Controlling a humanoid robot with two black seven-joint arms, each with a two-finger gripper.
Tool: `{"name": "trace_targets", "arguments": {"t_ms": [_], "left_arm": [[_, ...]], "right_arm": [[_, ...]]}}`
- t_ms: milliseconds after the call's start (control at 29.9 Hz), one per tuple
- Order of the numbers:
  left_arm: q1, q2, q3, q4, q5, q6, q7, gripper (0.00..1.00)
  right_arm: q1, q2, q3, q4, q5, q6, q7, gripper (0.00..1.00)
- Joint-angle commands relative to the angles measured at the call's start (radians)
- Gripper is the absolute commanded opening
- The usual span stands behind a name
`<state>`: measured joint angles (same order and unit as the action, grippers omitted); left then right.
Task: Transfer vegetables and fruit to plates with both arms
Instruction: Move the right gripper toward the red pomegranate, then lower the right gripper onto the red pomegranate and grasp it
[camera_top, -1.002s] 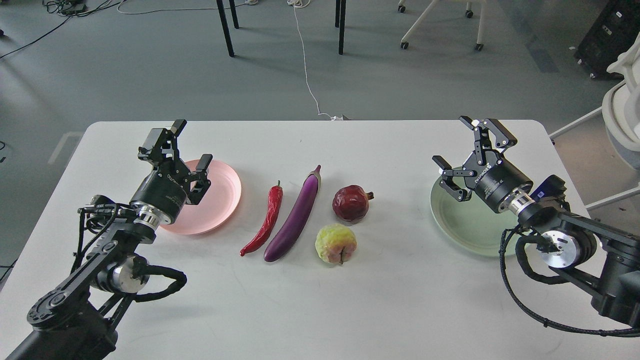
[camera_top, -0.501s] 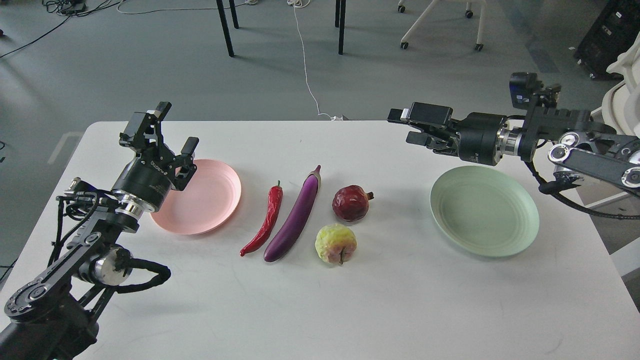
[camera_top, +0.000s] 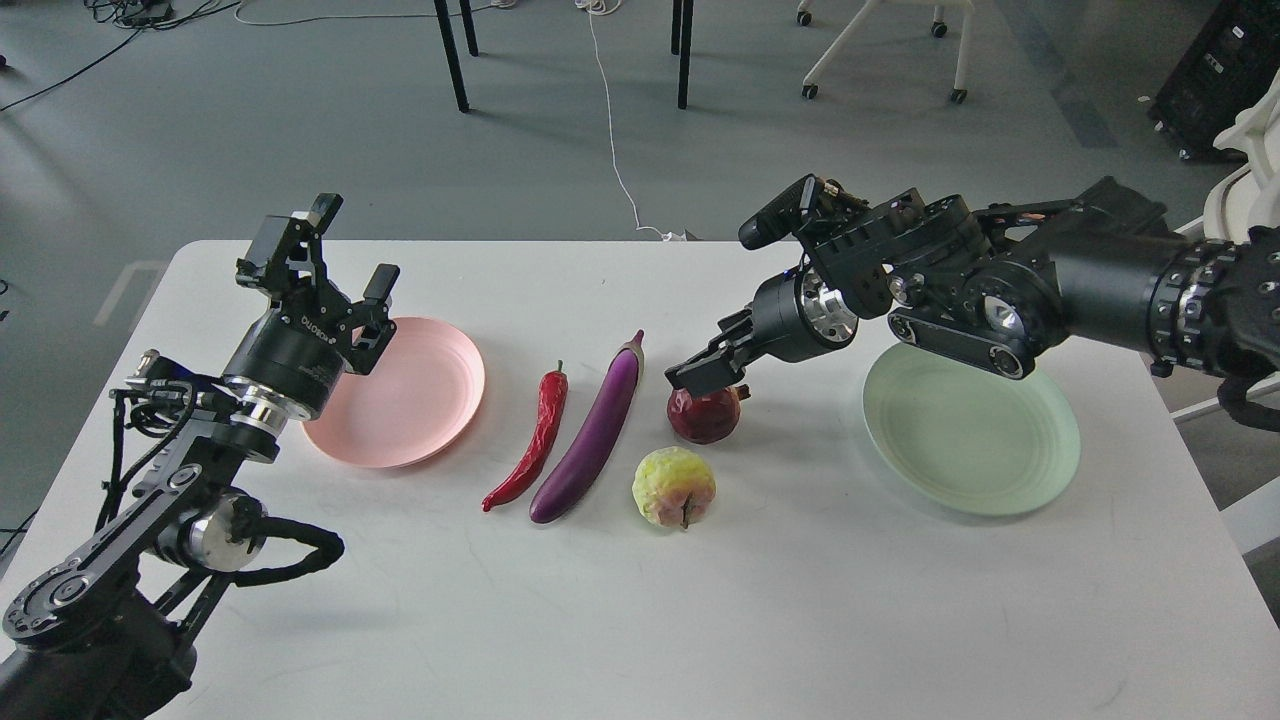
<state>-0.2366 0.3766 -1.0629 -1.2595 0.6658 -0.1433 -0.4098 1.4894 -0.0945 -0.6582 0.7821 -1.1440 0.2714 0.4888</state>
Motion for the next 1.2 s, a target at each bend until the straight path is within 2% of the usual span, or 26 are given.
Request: {"name": "trace_targets", "arguments": {"t_ms": [0, 401, 601, 1169], "left_arm": [[0.0, 0.002, 0.001, -0.006, 0.0, 0.001, 0.0, 0.99], [0.002, 0.001, 0.001, -0.006, 0.0, 0.001, 0.0, 0.99], [0.002, 0.002, 0.0, -0.006, 0.0, -0.001, 0.0, 0.99], [0.002, 0.002, 0.0, -0.006, 0.0, -0.005, -0.001, 0.99]], "right_arm": [[0.0, 0.032, -0.037, -0.003, 0.0, -0.001, 0.0, 0.99], [-0.005, 0.075, -0.089, -0.035, -0.002, -0.05, 0.0, 0.98], [-0.029, 0.095, -0.129, -0.066, 0.0, -0.112, 0.0, 0.98], [-0.077, 0.095, -0.133, -0.099, 0.0, -0.155, 0.0, 0.98]]}}
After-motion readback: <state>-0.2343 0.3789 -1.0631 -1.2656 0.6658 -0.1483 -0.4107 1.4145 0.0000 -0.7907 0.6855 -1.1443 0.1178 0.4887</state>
